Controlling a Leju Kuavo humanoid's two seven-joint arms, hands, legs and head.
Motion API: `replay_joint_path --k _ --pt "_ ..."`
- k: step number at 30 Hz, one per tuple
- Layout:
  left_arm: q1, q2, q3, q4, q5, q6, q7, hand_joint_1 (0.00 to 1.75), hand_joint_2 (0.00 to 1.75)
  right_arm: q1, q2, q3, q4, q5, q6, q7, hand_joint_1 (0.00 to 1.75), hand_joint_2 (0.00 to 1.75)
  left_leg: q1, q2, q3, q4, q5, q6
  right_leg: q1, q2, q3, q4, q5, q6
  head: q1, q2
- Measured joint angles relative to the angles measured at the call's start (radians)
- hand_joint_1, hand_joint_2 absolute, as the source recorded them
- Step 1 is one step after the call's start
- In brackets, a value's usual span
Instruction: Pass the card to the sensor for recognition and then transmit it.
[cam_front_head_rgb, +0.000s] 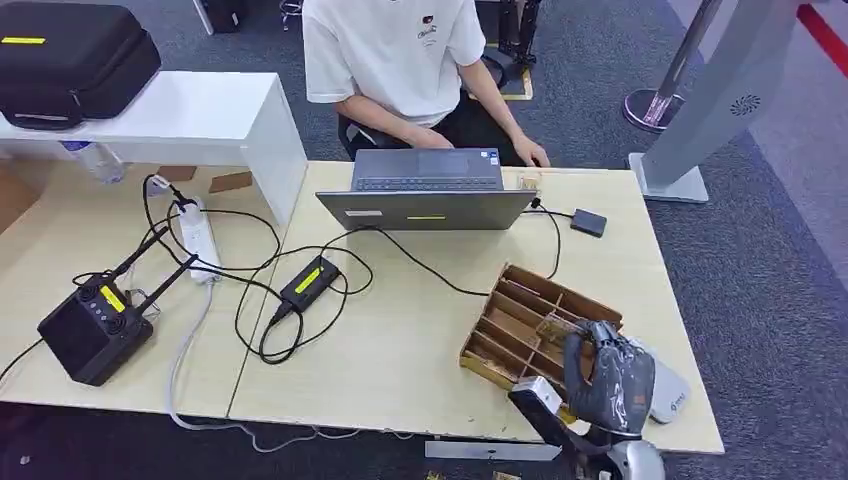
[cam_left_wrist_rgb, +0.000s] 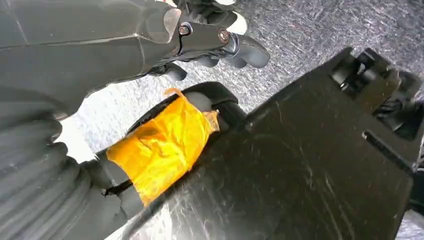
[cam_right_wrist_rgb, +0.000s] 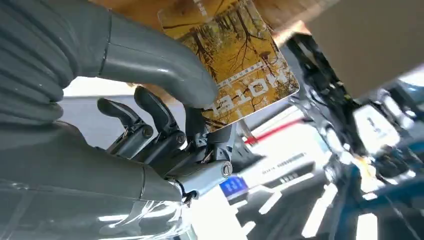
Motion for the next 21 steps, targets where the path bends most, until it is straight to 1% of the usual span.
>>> replay_joint_path --k 5,9,14,18,21 --pt "0.0 0.001 -0.034 0.0 0.0 -0.007 0.011 0.0 1.75 -0.07 -0.069 0.067 -0.029 -0.042 0.0 0.036 1.75 1.75 0.0 0.0 0.0 0.0 0.0 0.0 0.0 0.0 0.0 0.0 0.0 0.0 0.0 0.0" --pt "0.0 0.001 -0.05 0.0 0.0 -0.011 0.011 0.0 1.75 -0.113 -0.107 0.108 -0.042 -0.045 0.002 0.061 1.75 1.75 0.0 0.0 0.0 0.0 0.0 0.0 0.0 0.0 0.0 0.0 0.0 0.0 0.0 0.0" --pt "0.0 0.002 -0.087 0.0 0.0 -0.024 0.015 0.0 1.75 -0.225 -0.15 0.164 -0.038 -0.047 0.018 0.119 1.75 1.75 0.0 0.0 -0.001 0.0 0.0 0.0 0.0 0.0 0.0 0.001 0.0 0.0 0.0 0.0" --pt "0.0 0.002 -0.134 0.0 0.0 -0.038 0.016 0.0 1.75 -0.397 -0.164 0.218 0.033 0.011 0.067 0.18 1.75 1.75 0.0 0.001 0.0 0.0 0.002 0.0 0.0 0.002 -0.001 0.001 0.002 0.0 0.0 0.0" --pt "-0.001 0.003 -0.177 0.0 0.0 -0.052 0.016 0.0 1.75 -0.524 -0.164 0.258 0.127 0.079 0.087 0.224 1.75 1.75 0.0 0.0 0.0 0.0 0.003 0.0 0.0 0.001 -0.001 0.001 0.003 -0.001 0.0 0.0"
